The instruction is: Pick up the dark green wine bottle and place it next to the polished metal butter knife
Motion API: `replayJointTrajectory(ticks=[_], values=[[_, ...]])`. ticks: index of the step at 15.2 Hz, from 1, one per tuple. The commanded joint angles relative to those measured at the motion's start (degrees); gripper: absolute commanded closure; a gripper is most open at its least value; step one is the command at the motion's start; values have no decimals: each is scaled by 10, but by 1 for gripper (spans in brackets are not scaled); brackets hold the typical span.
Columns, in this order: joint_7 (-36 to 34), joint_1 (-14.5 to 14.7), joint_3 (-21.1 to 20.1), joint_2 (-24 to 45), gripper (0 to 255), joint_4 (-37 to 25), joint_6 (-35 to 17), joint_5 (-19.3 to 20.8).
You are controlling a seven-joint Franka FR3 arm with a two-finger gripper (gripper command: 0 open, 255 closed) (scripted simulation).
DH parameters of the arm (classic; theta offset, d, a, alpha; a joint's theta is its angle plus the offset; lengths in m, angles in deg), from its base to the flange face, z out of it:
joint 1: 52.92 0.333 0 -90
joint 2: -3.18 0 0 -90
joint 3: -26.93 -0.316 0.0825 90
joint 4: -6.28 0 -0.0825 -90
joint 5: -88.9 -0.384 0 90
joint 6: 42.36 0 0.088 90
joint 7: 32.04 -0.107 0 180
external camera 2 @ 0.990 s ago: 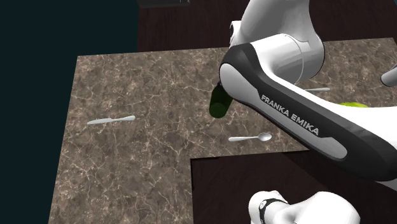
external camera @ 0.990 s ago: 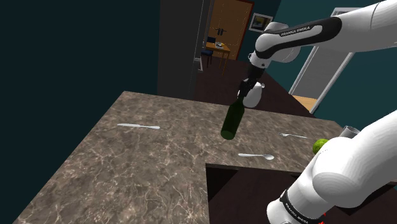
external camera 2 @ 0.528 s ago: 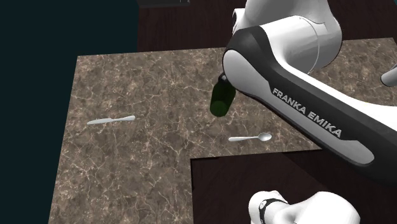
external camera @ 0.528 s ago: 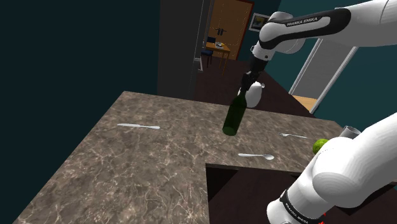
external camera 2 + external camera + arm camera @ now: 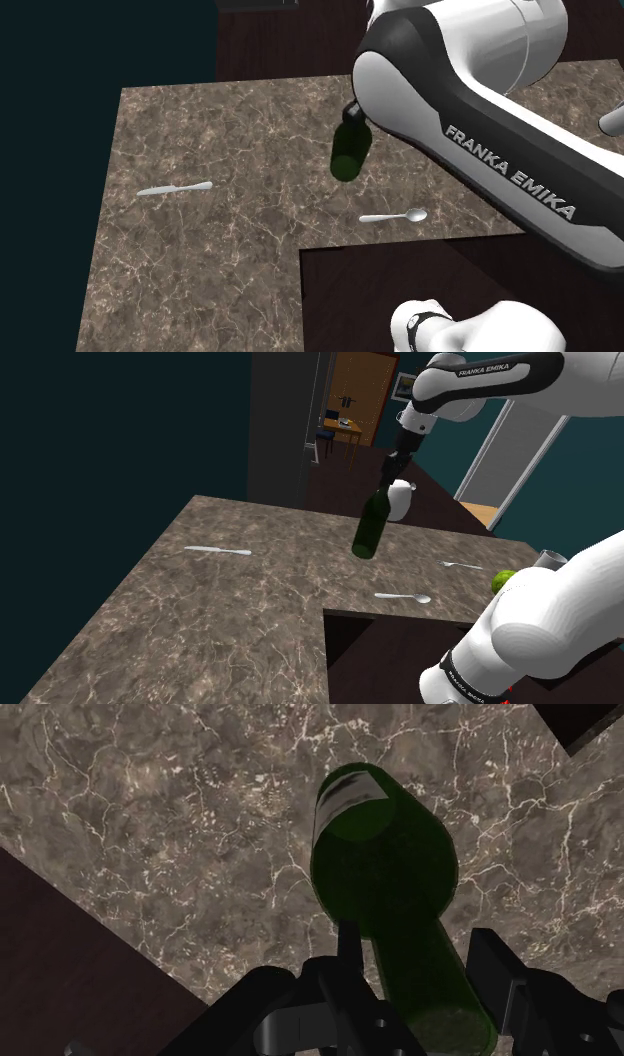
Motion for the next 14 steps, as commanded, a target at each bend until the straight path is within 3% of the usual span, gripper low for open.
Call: replayJointTrajectory(ticks=[1,14], values=[[-20,9,-14,5,255,-4,0,-5],[-167,82,-107,110,255,-99,-13,-46]])
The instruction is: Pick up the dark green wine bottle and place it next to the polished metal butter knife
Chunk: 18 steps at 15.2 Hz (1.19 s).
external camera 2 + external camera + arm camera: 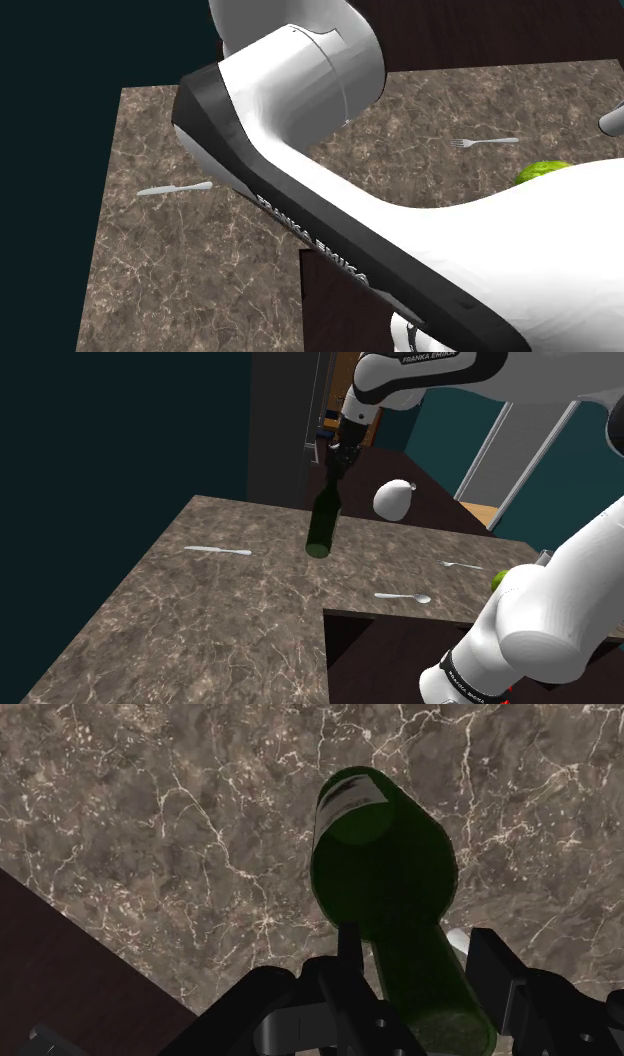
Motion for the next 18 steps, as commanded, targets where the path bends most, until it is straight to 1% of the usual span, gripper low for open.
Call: replayJointTrajectory(ticks=[1,7,9,10,18], values=[[-25,12,-14,18,255,-19,-1,-4],[-85,42,-46,94,255,-106,9,-15],[-104,52,-55,123,255,-142,15,-17],[-119,59,-62,146,255,-172,21,-18],[-115,60,-62,152,255,-118,-39,-21]])
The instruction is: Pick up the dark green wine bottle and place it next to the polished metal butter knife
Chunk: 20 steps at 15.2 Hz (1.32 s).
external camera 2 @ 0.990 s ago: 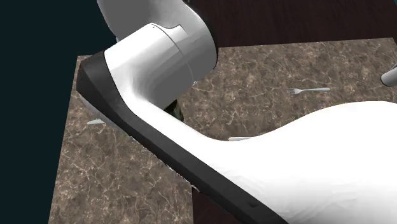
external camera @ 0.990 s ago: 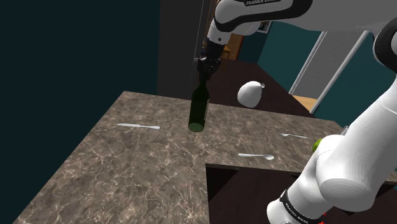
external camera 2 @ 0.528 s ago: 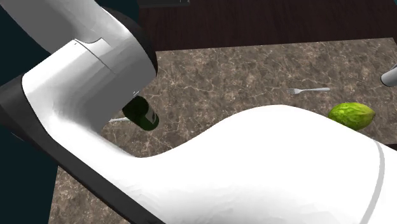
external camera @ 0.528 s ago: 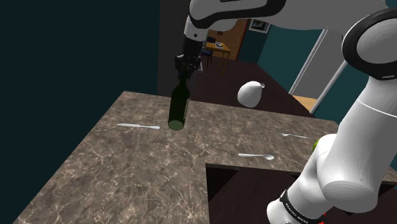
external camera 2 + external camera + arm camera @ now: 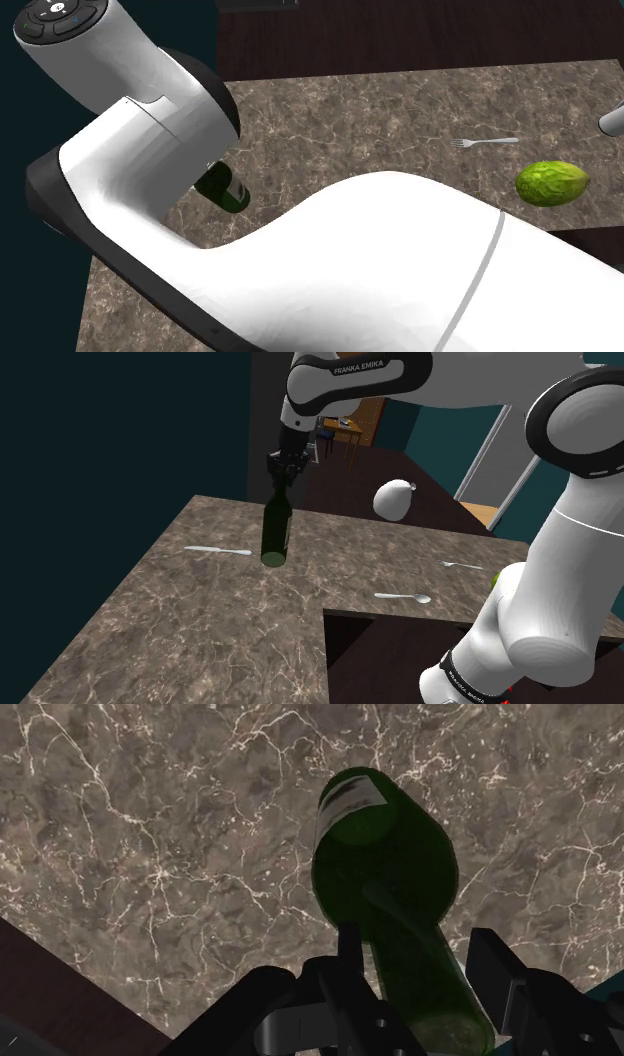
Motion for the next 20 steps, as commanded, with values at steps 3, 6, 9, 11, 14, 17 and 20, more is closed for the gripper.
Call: replayJointTrajectory(ticks=[3,6,9,11,14,17,20], values=[[3,0,0,5,255,25,-30,-2],[3,0,0,7,255,31,-38,-2],[3,0,0,7,255,31,-38,-2],[3,0,0,7,255,31,-38,-2],[3,0,0,6,0,31,-38,-2],[3,0,0,6,0,31,-38,-2],[1,-1,1,-5,0,8,-3,0]])
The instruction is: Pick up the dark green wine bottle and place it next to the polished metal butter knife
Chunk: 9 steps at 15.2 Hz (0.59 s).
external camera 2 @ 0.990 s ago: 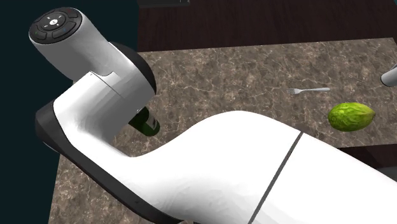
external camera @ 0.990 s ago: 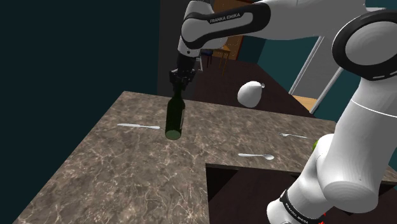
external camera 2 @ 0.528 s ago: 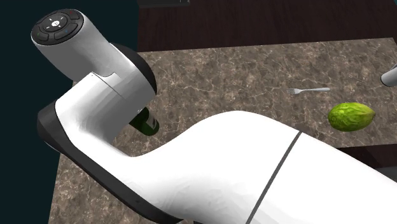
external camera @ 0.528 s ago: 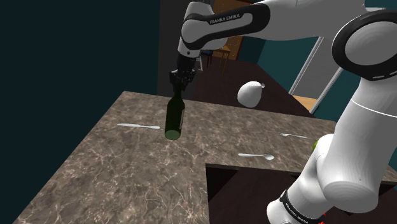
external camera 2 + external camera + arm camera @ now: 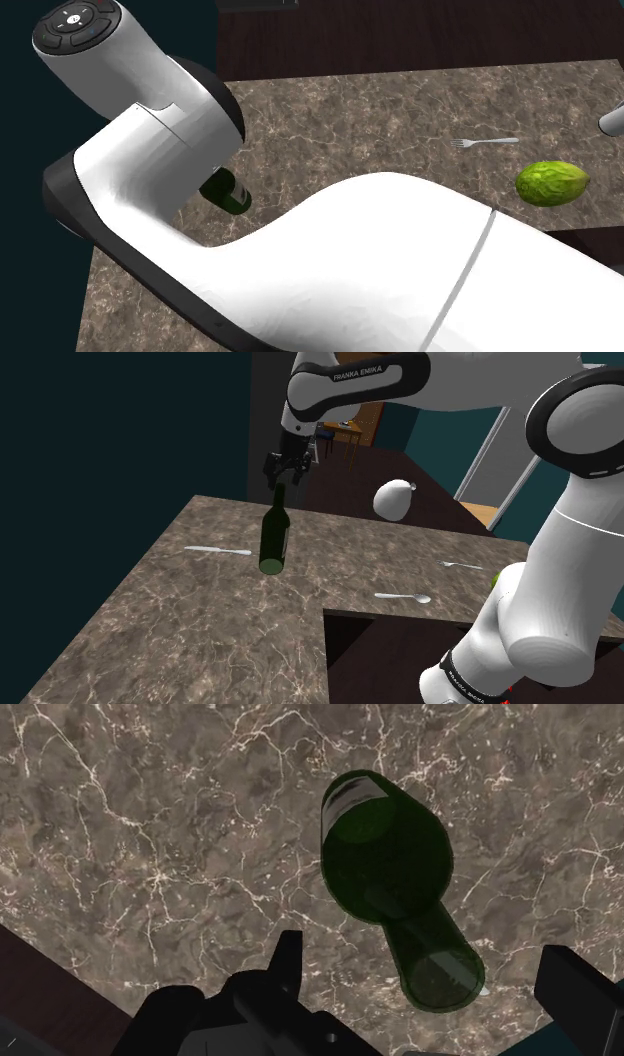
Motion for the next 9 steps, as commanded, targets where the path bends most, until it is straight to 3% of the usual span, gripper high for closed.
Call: replayJointTrajectory(ticks=[1,9], values=[[-3,0,0,-9,0,-21,31,2],[-3,0,1,-13,0,-32,45,3]])
